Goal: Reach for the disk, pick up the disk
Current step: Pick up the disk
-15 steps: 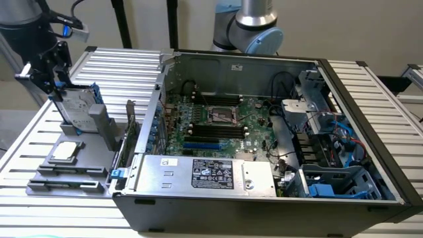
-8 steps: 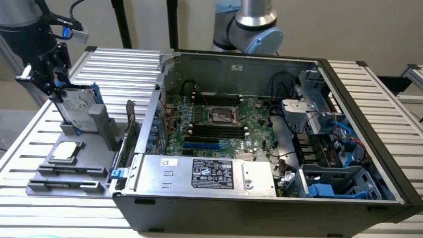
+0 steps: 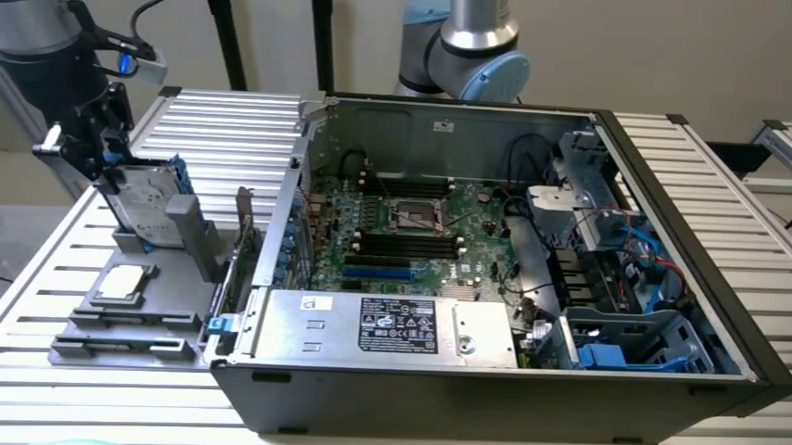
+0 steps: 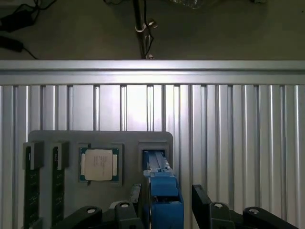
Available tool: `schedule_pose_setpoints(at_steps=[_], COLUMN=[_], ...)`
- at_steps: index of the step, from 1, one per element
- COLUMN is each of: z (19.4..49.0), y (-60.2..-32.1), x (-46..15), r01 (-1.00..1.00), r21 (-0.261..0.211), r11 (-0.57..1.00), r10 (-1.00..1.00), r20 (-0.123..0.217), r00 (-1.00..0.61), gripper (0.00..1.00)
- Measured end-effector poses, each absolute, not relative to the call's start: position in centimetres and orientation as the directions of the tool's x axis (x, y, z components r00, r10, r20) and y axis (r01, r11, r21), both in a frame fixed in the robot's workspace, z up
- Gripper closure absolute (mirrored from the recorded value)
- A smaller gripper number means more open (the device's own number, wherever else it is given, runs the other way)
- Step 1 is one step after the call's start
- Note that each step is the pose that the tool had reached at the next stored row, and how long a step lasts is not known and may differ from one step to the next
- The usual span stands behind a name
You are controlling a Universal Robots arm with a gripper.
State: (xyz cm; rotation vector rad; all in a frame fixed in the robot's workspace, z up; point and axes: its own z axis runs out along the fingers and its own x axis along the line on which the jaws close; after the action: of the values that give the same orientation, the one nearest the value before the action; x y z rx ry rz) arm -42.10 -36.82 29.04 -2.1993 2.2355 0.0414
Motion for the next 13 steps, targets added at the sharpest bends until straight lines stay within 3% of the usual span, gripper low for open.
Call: schedule_pose_setpoints(at_steps=[3,4,5,6,13], z=[29.02,29.02,29.02,29.01,29.02], y=[-36.81,-36.81,-36.81,-36.81,-36.81], x=[-42.1,-42.1,-42.1,-42.1,-42.1], r01=[-1.0,-1.0,-1.0,-1.0,-1.0], r21=[0.015,0.015,0.015,0.015,0.015], r11=[0.015,0.015,0.015,0.015,0.015], r10=[-1.0,-1.0,-1.0,-1.0,-1.0], r20=[-0.022,-0.022,-0.022,-0.022,-0.022], r00=[-0.015,-0.015,-0.015,-0.015,-0.015], gripper=[0.48,0.55,0.55,0.66,0.67])
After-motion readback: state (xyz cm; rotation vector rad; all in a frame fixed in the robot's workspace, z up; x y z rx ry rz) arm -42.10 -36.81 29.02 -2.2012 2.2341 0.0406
